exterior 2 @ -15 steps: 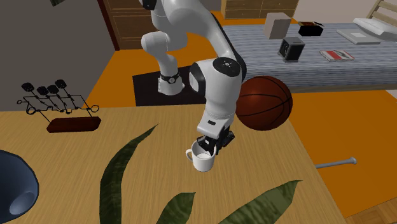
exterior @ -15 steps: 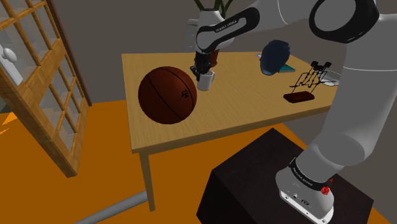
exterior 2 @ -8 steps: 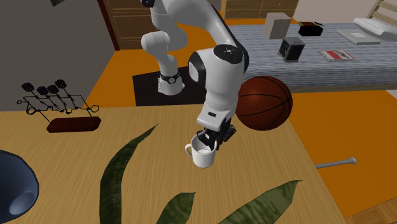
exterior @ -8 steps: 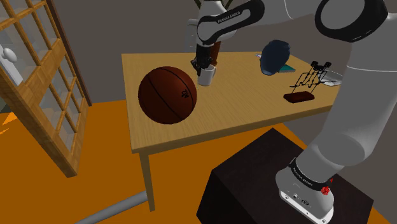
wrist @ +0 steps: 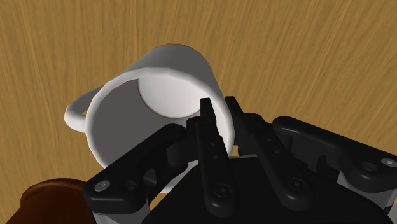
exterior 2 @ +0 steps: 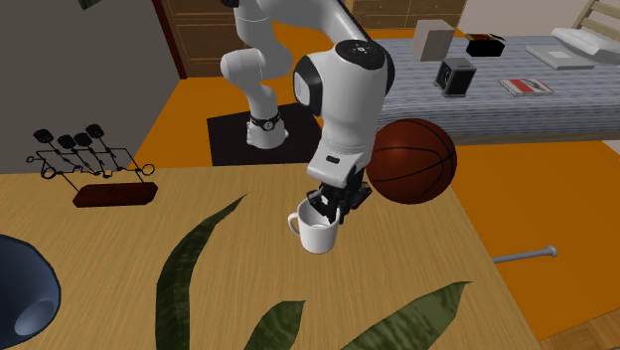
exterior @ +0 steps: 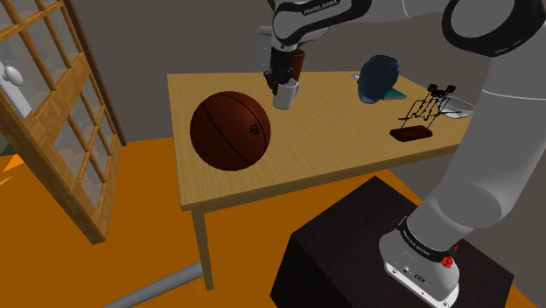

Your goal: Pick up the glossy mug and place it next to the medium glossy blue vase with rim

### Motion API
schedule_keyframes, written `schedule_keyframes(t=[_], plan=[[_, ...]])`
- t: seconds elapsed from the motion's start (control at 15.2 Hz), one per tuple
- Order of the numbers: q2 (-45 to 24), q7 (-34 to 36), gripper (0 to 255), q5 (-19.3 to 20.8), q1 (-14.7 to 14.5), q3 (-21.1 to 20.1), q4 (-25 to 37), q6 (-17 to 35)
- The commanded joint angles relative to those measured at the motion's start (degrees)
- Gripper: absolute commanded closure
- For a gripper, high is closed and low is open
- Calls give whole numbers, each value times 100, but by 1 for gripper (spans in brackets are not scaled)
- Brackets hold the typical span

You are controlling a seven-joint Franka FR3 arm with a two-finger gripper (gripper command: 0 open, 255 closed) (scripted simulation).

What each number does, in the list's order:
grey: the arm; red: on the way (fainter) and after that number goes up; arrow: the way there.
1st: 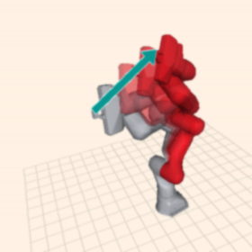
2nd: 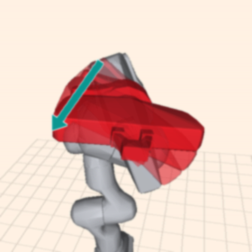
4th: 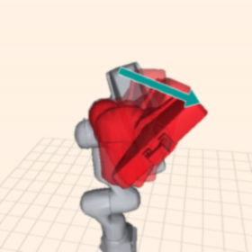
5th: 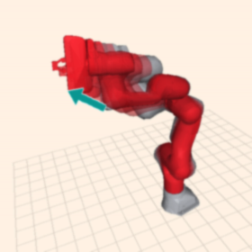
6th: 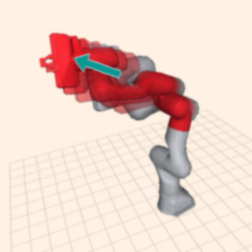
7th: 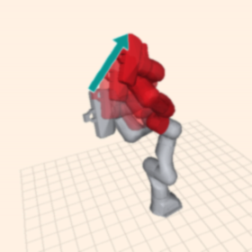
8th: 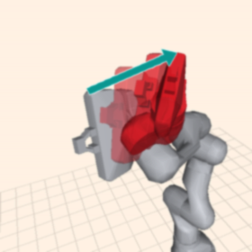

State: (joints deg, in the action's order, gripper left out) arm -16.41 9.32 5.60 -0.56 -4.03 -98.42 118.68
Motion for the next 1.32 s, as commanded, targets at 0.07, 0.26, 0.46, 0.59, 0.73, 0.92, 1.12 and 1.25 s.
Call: schedule_keyframes(t=[0.07,0.26,0.46,0.59,0.73,0.92,1.12,1.25], plan=[[49,-21,255,-14,0,-4,179,-227],[97,-39,255,-26,-1,-7,344,-439],[135,-57,255,-36,-2,-10,523,-656],[154,-68,255,-42,-4,-12,651,-802],[168,-79,255,-47,-5,-14,786,-950],[179,-94,255,-53,-9,-16,1001,-1176],[178,-109,255,-58,-12,-18,1234,-1407],[170,-119,255,-60,-15,-19,1400,-1565]])
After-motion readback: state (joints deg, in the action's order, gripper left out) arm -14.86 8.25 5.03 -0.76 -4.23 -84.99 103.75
